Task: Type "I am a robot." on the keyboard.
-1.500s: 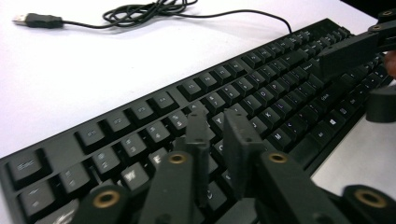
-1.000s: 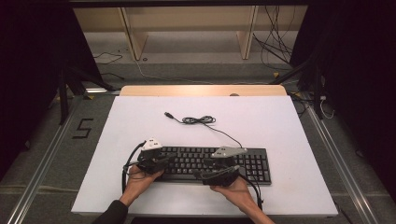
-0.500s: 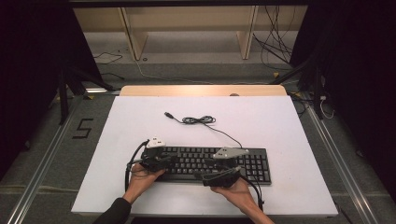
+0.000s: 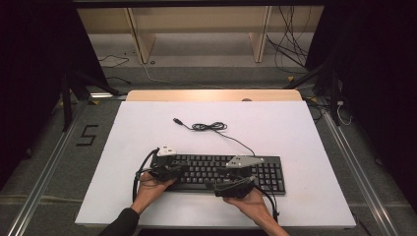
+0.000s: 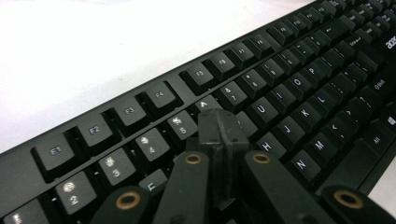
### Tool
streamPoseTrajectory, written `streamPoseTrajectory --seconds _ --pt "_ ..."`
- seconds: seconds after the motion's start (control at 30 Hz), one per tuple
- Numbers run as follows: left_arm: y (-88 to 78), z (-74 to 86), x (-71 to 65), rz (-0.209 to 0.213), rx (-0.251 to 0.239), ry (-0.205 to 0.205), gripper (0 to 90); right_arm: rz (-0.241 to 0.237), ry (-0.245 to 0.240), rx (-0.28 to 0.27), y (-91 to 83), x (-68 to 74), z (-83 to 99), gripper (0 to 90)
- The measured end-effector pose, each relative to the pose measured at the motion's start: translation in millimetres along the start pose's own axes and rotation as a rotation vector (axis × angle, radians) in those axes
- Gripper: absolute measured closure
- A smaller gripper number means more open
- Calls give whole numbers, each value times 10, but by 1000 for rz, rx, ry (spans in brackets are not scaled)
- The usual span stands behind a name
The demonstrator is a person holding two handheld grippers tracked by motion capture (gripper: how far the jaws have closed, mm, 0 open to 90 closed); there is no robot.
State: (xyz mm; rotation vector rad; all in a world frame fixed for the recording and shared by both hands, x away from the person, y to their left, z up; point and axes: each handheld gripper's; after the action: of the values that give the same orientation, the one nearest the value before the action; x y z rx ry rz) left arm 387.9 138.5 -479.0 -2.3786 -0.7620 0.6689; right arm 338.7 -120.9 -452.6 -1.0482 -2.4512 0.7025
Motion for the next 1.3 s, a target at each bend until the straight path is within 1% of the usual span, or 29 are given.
streamPoseTrajectory --seconds 0.03,0.07,0.1,0.2,0.3,0.33,0.4,0.53,0.7,0.8,0.9,0.93,1.0,1.07,1.13,1.2,1.3 --pt "-1 -5 -7 -8 10 14 892 1 0 -1 -1 -1 1 340" --pt "1 -7 -8 -9 10 15 892 1 0 0 -3 -1 2 340" --pt "0 -4 -8 -6 6 7 892 2 -1 0 -6 -2 4 340" --pt "-5 -3 -5 -1 4 5 891 4 5 -3 -11 -10 1 340" --pt "-20 -6 0 1 -9 2 889 7 5 -7 -13 -25 -2 340" --pt "-30 -4 -2 6 -23 -2 889 8 8 -8 -13 -28 -4 340" --pt "-65 -12 1 5 -37 -2 888 10 9 -10 -14 -36 -5 340" --pt "-149 -22 -4 30 -78 -21 862 14 14 -11 -18 -49 -8 340" --pt "-245 -7 -12 45 -101 -21 806 21 12 -15 -16 -59 -10 344" --pt "-319 22 -9 54 -124 -33 751 25 9 -16 -16 -63 -12 356" --pt "-398 61 -9 75 -148 -29 677 29 7 -17 -11 -69 -11 375" --pt "-427 78 -8 82 -158 -25 649 29 7 -16 -10 -71 -10 383" --pt "-479 106 -12 86 -167 -20 558 34 3 -13 -5 -72 -8 397" --pt "-532 136 -24 93 -188 -19 496 34 -3 -10 -4 -69 -6 417" --pt "-582 164 -42 94 -214 -18 438 39 -4 -9 -2 -62 -5 449" --pt "-635 194 -60 93 -236 -12 408 45 -7 -8 0 -63 -3 485" --pt "-686 231 -91 89 -253 -5 366 58 -12 -4 4 -68 4 562"
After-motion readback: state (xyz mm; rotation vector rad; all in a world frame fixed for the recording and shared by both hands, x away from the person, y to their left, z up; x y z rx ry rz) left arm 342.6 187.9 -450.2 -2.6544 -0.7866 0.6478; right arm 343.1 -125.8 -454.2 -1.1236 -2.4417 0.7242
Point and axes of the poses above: each handheld gripper's, and its own axes: y roughly forward along the jaws, z roughly out of its underside, x roughly to its left, and after that the axes turned 11 degrees about z, right-handed
